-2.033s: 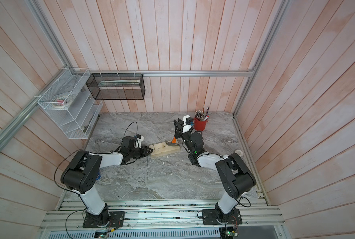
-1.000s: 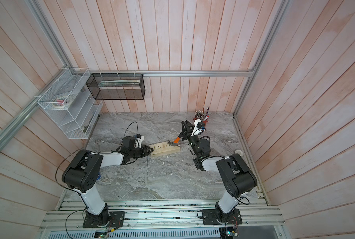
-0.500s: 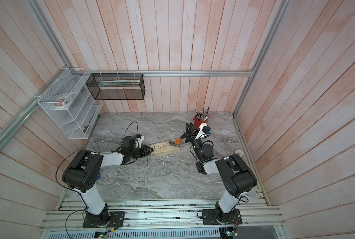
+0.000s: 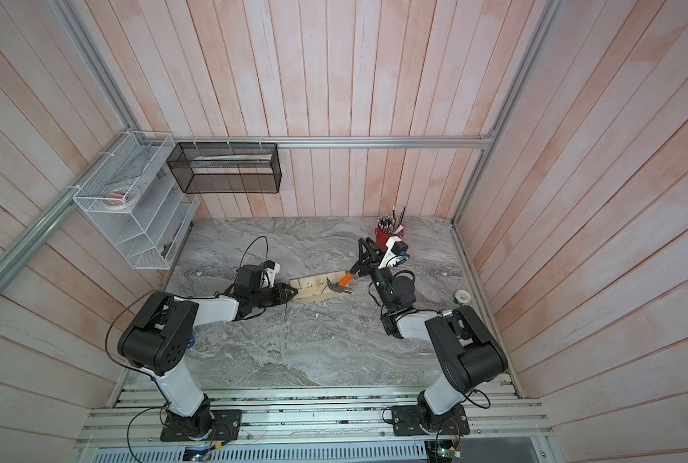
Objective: Use a claw hammer to pull out a nail
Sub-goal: Remove the nail from the mounting plate, then pick up the nail with the hammer.
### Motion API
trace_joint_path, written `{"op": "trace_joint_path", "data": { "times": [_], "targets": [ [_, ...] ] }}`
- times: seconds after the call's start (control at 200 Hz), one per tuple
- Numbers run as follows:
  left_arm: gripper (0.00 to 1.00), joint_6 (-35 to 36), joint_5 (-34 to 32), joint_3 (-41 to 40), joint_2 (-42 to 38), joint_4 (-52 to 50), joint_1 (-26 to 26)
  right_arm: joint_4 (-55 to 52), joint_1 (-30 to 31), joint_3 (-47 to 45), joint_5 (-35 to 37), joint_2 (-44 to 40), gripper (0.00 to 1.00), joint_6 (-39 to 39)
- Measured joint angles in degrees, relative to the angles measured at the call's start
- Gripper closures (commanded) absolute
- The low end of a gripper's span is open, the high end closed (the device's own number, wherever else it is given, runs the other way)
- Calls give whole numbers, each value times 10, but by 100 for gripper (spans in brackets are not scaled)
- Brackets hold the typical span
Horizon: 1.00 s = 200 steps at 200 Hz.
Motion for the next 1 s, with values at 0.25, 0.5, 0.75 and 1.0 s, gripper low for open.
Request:
{"op": "trace_joint_path", "data": {
  "times": [0.25, 0.5, 0.75, 1.0],
  "targets": [
    [58, 37, 38, -48, -81, 48, -24, -174, 12, 100, -44, -67, 100, -19],
    [51, 109, 68, -67, -129, 107, -127, -295, 21, 137, -78, -96, 100, -18],
    [52, 155, 73, -53, -115, 115, -156, -338, 24, 137, -102, -111, 100, -14],
    [67, 177, 79, -33, -86, 110, -161, -343, 25, 137, -122, -119, 100, -5]
  ]
}}
